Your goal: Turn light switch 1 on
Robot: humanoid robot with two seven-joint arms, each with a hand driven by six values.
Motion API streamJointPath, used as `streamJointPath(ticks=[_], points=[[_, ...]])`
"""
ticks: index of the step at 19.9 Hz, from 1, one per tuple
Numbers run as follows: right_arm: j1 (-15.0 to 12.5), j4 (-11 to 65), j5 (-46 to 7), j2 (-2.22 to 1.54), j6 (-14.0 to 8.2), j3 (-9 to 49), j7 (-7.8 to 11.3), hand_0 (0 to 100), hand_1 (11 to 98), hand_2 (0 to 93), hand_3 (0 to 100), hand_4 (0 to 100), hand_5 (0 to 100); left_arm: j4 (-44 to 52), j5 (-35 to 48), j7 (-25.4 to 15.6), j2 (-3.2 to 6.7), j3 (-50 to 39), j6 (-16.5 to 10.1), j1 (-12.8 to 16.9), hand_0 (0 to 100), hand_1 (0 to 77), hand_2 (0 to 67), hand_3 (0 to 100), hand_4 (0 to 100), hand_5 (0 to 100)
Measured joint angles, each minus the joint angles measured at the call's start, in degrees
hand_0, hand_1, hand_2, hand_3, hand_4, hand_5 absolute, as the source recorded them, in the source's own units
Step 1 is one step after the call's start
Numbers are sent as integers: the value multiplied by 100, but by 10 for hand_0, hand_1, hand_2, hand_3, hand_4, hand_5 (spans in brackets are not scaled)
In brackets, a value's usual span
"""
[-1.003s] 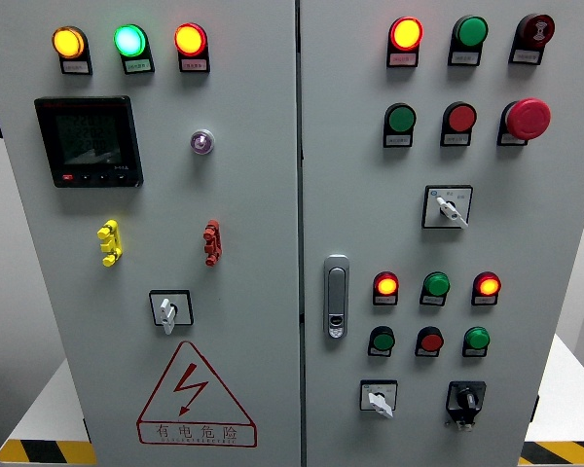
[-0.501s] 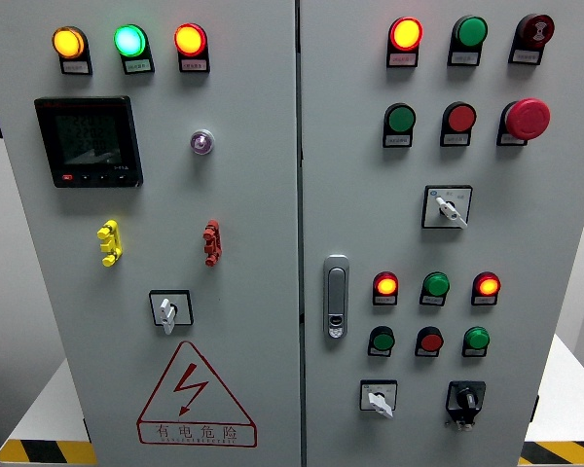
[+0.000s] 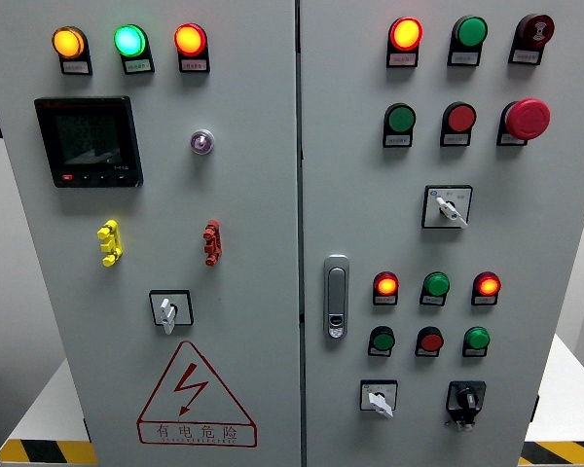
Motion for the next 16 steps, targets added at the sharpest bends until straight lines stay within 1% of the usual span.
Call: streamJointPath(ticks=[3, 5, 6, 8, 9, 10, 12, 13, 14, 15, 16], points=[[0, 0, 4, 0, 0, 0, 0, 0, 196, 0, 195, 192, 105, -654, -5, -276, -40, -166, 0, 27, 0, 145, 50, 0, 0, 0], [1, 0, 4, 0, 0, 0, 0, 0, 196, 0, 195, 192, 105, -1169, -15, -516, -48, -268, 9, 42, 0, 149, 74, 0, 56, 0], [1, 0, 4, 0, 0, 0, 0, 0, 196, 0, 195, 192, 105, -1481, -17, -609, -54, -290, 25, 58, 0, 157, 97, 16, 95, 38], [1, 0, 3, -4, 3, 0, 0, 0, 196, 0, 195, 192, 105, -2211, -24, -684, -62, -304, 104, 141, 0, 163, 121, 30, 152, 111], [1, 0, 2, -3, 3, 0, 0, 0, 196, 0, 195, 192, 105, -2614, -29, -693, -61, -307, 143, 194, 0, 166, 129, 49, 179, 158], [1, 3, 1, -2, 4, 0, 0, 0, 196, 0, 195, 192, 105, -3042, -33, -696, -55, -307, 160, 240, 0, 167, 132, 56, 187, 163], [1, 8, 0, 2, 3, 0, 0, 0, 196, 0, 195, 192, 105, -3911, -40, -682, -37, -308, 175, 314, 0, 168, 136, 79, 232, 205], [1, 8, 0, 2, 3, 0, 0, 0, 196, 0, 195, 192, 105, -4347, -41, -655, -33, -308, 177, 338, 0, 171, 140, 92, 272, 251], [1, 8, 0, 3, 1, 0, 0, 0, 196, 0, 195, 192, 105, -4796, -42, -616, -31, -307, 182, 354, 0, 176, 155, 117, 297, 293], [1, 6, 0, 3, 0, 0, 0, 0, 196, 0, 195, 192, 105, -5213, -43, -542, -31, -296, 183, 367, 0, 172, 164, 129, 310, 308], [1, 6, 0, 4, -2, 0, 0, 0, 195, 0, 195, 192, 105, -5631, -53, -420, -30, -279, 185, 377, 0, 166, 180, 168, 355, 337]])
